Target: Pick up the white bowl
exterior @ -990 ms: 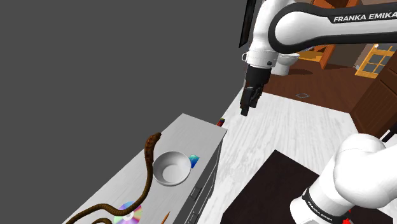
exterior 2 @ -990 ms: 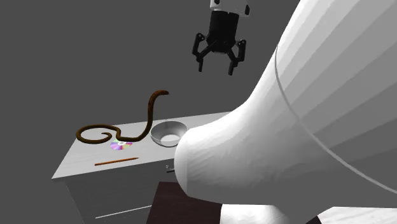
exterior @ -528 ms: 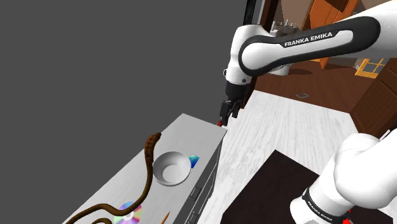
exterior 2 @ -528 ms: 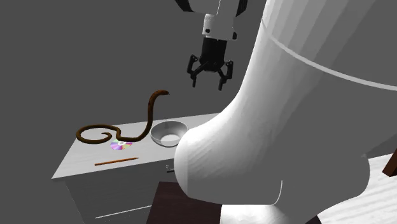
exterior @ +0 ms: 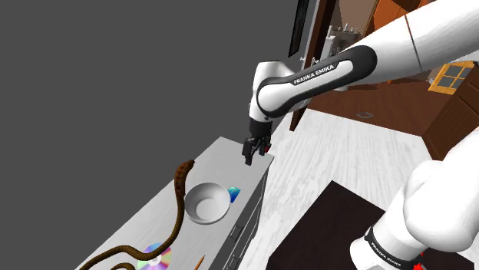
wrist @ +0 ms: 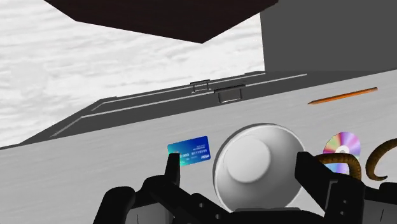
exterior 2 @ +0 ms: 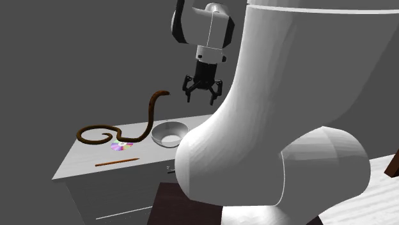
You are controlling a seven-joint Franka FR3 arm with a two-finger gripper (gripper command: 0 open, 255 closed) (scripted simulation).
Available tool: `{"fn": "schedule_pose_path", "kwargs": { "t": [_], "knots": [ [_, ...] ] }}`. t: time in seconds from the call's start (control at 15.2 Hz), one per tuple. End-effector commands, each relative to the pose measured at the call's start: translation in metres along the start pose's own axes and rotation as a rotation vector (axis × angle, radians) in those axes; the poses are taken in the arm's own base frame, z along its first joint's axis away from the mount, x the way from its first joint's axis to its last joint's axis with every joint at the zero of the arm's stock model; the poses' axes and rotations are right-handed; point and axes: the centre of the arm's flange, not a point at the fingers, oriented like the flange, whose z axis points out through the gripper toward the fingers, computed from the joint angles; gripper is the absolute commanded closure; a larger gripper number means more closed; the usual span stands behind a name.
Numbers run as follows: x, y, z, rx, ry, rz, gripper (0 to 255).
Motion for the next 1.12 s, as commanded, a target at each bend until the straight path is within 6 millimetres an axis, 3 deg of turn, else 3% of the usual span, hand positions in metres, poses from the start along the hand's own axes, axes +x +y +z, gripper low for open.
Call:
{"fn": "schedule_pose_path", "kwargs": {
  "t": [0.0, 0.92, 1.06],
  "knots": [
    [0.018, 0.0, 0.018, 0.005, 0.001, 0.001, 0],
    [0.141, -0.012, 0.156, 0.036, -0.004, 0.006, 0],
    [0.144, -0.011, 0.164, 0.037, -0.004, 0.006, 0]
  ]
}}
